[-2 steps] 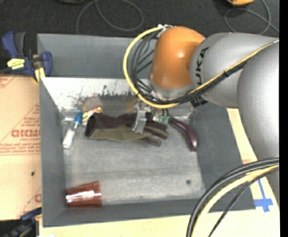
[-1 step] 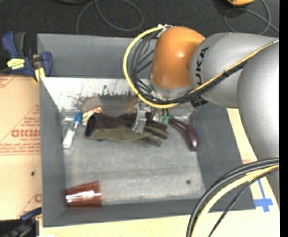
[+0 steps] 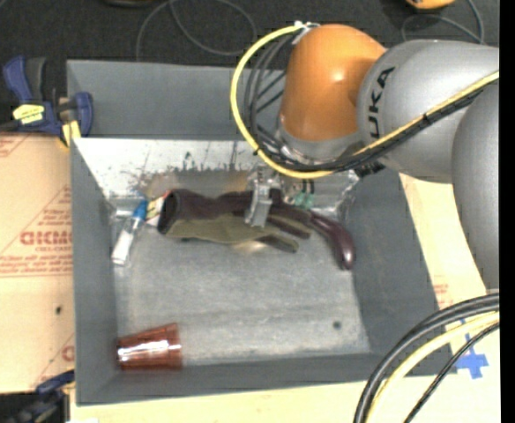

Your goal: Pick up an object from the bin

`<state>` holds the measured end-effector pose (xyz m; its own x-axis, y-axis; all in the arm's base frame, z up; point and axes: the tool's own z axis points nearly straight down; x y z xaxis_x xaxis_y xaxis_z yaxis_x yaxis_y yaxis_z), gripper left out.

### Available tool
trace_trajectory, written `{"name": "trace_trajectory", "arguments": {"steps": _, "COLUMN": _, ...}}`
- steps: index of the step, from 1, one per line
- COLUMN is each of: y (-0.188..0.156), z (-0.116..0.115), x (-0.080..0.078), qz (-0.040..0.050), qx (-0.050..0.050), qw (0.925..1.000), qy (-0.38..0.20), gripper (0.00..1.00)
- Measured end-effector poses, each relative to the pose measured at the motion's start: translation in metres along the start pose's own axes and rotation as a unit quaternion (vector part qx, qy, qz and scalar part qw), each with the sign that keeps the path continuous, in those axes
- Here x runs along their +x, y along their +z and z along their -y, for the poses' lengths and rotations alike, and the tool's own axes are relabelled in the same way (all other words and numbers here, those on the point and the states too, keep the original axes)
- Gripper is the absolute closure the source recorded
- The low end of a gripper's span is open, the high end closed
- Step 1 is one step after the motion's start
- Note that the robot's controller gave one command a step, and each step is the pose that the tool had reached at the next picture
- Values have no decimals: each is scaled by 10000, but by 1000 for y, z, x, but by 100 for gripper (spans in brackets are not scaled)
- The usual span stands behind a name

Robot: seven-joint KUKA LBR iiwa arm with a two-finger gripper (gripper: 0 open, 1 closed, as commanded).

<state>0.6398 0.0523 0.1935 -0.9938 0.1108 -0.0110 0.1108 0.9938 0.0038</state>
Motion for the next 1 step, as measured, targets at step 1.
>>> {"name": "trace_trajectory", "arguments": {"steps": 1, "y": -71, "z": 2, "x": -4, "qz": 37, "qx": -9, "qw": 10000, "qy": -1, "gripper": 100}}
